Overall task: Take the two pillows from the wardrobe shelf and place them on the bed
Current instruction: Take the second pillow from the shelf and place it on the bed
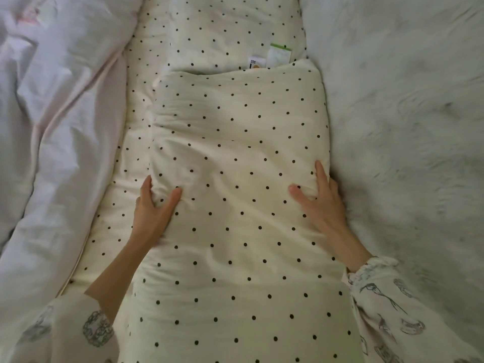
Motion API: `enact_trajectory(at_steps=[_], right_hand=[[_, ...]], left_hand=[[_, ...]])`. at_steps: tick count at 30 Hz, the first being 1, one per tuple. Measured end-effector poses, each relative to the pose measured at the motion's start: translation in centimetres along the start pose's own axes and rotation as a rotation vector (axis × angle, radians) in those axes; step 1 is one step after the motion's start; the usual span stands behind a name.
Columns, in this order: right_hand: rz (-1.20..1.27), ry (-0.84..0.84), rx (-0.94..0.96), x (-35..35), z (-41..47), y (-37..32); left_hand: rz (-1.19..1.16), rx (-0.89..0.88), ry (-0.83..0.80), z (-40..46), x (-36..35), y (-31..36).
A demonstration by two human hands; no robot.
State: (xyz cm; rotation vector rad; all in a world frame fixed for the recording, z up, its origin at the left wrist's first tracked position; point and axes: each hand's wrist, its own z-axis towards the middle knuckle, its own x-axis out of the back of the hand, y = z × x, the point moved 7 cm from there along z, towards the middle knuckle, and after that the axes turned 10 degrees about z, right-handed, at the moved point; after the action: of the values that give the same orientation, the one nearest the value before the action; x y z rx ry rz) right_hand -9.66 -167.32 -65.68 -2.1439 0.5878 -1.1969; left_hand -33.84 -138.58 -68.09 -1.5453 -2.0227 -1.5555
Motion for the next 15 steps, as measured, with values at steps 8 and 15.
enact_trajectory(at_steps=[8,15], right_hand=[[-0.093,0.015,-0.006,-0.3,-1.9,1.3],[-0.199,0.028,-0.081,0.4,-11.5,6.3]], left_hand=[[0.135,0.057,-0.158,-0.5,-1.3,-1.3],[0.157,0.087,-0.240,-8.1,-0.5,-5.1]])
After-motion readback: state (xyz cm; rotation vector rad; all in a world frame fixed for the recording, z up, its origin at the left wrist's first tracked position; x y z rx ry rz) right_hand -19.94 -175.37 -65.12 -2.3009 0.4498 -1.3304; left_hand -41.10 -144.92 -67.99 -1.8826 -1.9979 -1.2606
